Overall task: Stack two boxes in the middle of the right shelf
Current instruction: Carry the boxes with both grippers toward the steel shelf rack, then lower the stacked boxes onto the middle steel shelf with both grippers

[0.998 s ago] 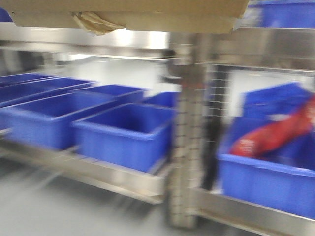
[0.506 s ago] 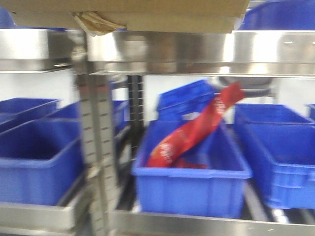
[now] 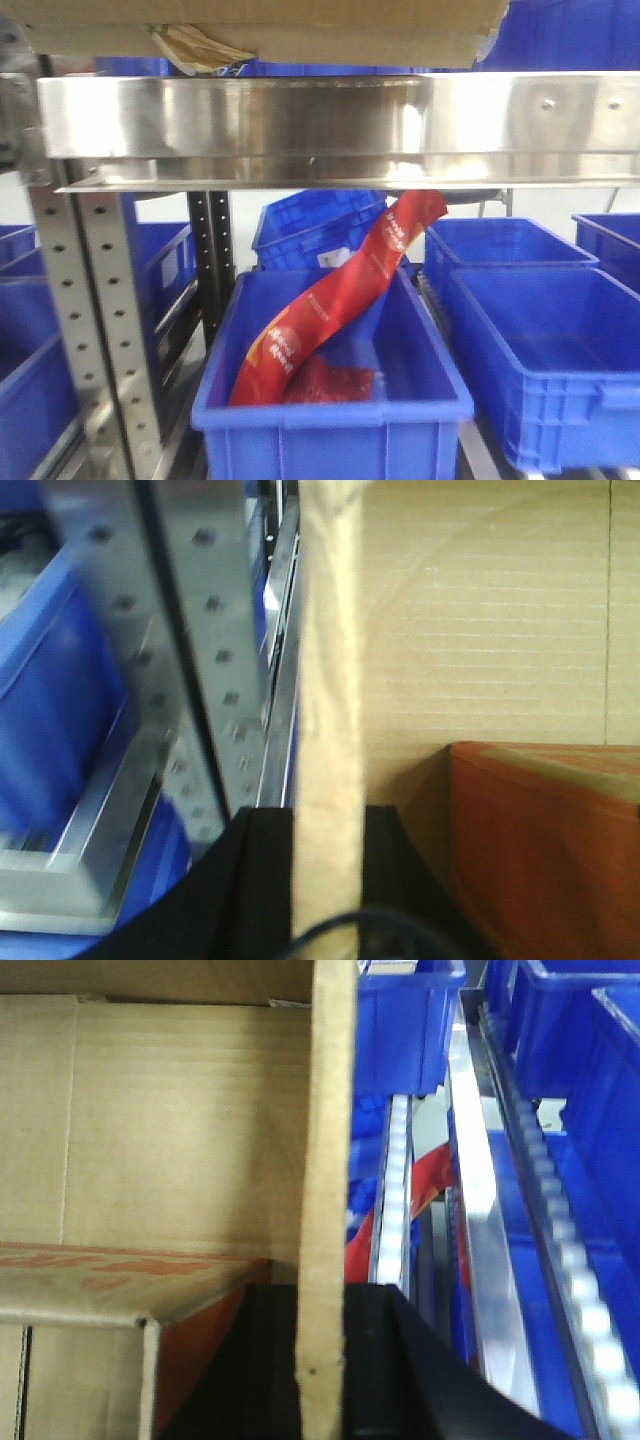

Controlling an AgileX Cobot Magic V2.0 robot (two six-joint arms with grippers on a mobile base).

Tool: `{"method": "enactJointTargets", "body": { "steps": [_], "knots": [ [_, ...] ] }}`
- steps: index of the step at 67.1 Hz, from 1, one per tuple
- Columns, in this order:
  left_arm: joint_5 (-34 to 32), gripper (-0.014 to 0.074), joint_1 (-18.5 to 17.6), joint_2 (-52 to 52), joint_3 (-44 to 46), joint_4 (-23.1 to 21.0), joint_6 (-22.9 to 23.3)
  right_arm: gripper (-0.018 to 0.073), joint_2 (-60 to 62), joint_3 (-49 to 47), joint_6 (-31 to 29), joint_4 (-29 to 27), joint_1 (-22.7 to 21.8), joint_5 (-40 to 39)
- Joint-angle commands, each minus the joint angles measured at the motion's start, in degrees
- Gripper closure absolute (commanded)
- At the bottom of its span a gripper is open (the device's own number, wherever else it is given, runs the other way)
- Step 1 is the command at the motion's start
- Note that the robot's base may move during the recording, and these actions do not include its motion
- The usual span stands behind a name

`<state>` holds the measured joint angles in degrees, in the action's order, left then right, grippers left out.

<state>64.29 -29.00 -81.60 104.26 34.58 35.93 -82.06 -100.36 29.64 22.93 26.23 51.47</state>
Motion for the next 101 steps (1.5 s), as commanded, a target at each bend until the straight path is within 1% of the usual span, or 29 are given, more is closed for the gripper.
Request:
{"method": "enactJointTargets", "body": {
  "steps": [1,101],
  "knots": [
    [-0.75,0.0708,0.03,0.59,0.61,2.13,0.08,0.0728,1.03,-0.81,0.09,2.19,-0.34,-3.05],
    [-0.75,0.0708,0.03,0.59,0.61,2.13,0.08,0.0728,1.03,-0.81,0.09,2.19,-0.34,-3.05]
  ]
}}
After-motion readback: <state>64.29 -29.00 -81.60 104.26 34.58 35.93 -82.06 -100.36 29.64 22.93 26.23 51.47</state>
